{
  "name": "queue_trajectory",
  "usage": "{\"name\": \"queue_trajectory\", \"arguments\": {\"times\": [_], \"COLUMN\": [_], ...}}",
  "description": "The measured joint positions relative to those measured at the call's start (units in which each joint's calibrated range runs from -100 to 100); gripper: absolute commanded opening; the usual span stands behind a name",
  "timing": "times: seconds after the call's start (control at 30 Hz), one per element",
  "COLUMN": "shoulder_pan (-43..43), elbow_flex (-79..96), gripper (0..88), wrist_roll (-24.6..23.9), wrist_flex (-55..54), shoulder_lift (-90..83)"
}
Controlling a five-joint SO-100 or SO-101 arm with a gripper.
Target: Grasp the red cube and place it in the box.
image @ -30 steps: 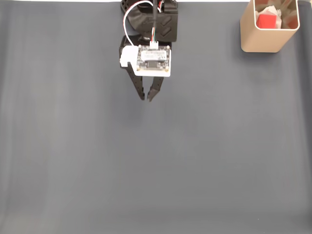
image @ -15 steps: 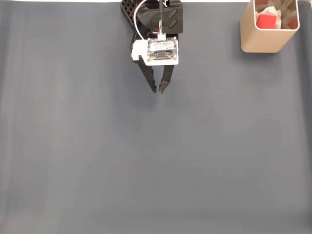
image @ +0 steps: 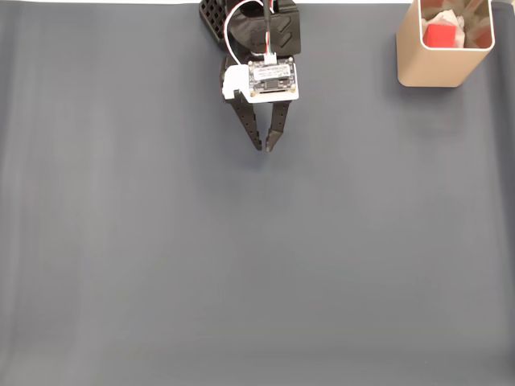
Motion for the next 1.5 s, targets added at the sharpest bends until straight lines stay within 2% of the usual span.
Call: {"name": "queue_trajectory", "arguments": {"times": [0.7,0.93,1.5], "shoulder_pan": [1.8,1.8,3.4], "elbow_flex": [0.0,0.0,0.0], "gripper": [0.3,0.3,0.8], "wrist_roll": [7.3,7.3,2.6], "wrist_flex": [15.1,18.7,21.3], "shoulder_lift": [-2.0,-2.0,-2.0]}}
